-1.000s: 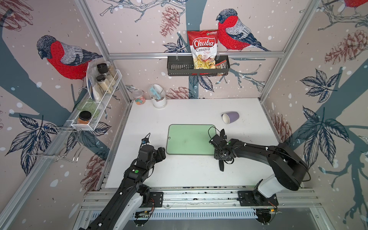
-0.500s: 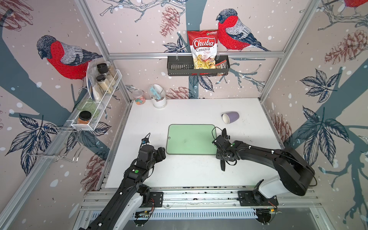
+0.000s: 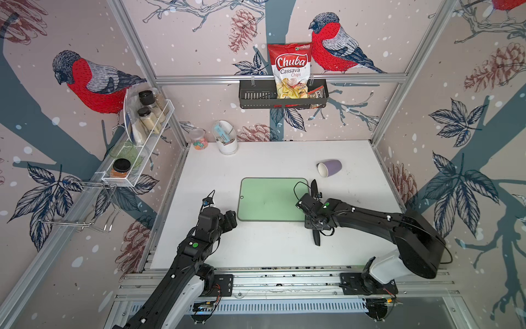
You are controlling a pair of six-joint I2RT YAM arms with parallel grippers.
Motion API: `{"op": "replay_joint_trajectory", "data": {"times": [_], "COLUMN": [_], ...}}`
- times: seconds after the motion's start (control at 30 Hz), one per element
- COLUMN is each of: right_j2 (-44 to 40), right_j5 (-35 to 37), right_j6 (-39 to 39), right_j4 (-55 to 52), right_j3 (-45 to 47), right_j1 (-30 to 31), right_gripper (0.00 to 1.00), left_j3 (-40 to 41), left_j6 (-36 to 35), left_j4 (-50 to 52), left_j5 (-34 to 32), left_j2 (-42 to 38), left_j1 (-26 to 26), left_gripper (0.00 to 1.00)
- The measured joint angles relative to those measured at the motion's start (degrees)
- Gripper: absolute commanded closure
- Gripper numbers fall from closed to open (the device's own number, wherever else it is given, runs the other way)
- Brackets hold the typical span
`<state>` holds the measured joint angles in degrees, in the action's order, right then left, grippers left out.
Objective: Align the knife with the edge of the cutting board
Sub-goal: Place the knife at the edge of the cutting board.
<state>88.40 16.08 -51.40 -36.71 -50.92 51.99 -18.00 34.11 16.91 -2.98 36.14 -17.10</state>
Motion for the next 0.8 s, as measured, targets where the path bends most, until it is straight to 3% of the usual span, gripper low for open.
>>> {"op": "replay_joint_trajectory", "data": {"times": [0.33,0.8], "right_j2": [6.9,7.4], "right_j5": [0.1,-1.1], "right_j6": [0.0,0.0], "right_j4": [0.3,0.5], "right_j3": [-5.9,-5.3], "right_j1": [3.2,3.6], "right_gripper": [1.0,0.99], "left_j3": [0.0,0.0], "left_j6": [0.0,0.0], "left_j4": [0.0,-0.1], "left_j5": [0.0,0.0], "left_j2": [0.7,1.0], "left_j1": [0.0,0.0], "left_gripper": [0.21,0.21]}}
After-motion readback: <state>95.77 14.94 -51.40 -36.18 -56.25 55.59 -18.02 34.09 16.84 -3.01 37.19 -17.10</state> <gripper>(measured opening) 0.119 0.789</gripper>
